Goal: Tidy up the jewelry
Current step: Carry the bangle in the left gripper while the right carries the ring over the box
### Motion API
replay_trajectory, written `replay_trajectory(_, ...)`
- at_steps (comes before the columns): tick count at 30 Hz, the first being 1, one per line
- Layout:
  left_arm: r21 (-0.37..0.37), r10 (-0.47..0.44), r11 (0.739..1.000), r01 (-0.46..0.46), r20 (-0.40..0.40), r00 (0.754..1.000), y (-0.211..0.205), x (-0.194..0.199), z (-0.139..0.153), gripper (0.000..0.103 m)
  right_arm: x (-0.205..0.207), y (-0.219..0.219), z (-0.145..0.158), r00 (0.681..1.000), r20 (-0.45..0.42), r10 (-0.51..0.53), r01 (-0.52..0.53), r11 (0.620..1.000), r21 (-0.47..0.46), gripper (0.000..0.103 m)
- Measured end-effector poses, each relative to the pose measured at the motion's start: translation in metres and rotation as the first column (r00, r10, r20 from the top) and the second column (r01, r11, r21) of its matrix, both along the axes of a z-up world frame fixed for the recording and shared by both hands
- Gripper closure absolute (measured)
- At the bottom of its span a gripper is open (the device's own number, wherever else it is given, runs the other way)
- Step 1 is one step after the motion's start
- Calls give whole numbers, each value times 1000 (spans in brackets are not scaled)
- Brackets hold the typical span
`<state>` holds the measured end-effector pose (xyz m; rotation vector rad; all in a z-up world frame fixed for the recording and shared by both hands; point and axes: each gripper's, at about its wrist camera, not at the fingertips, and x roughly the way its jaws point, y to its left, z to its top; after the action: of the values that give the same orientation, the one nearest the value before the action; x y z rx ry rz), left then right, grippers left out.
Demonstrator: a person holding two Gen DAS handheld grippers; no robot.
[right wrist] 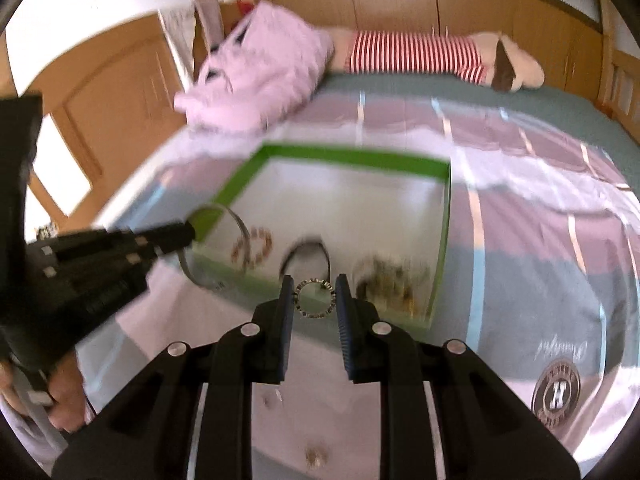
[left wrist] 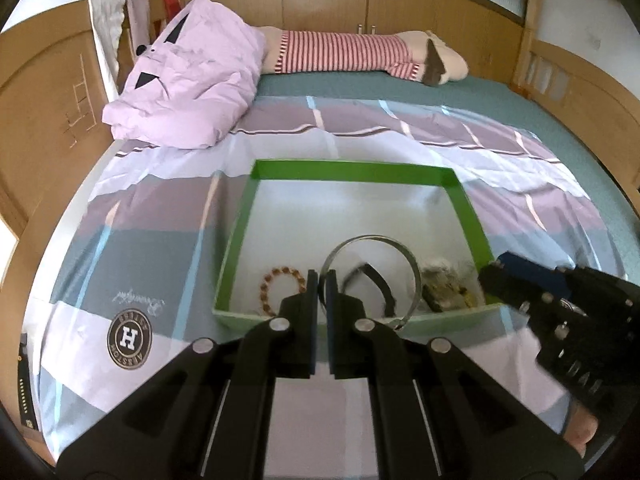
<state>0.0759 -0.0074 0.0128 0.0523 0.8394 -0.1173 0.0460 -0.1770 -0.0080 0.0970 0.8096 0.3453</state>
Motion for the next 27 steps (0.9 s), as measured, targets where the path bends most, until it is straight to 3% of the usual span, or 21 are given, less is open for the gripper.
replay_trajectory(3,6,19,1000,-19,-2,1000,2,15,-3,100,20,-7,4,1000,7,-25,25,999,44,82)
replay_trajectory(6,3,31,1000,-31,-15,999,4,31,-8,100,36,-8,-1,999,2,-49,49,998,28,82)
replay_trajectory(11,-1,62,998,-62,-73,995,11,52,-30,99,60,-3,-29,997,-59,-48,49,999,14,82)
replay_trajectory(15,18,74,997,-72,-102,992,14,57,-44,99,68,-4,-47,993,-103,-53,53,999,-6,82)
replay_trajectory(27,27,85,996,-82,-140,987,18,61,-57,99,69,1,-58,990,-133,-57,54,998,-23,82)
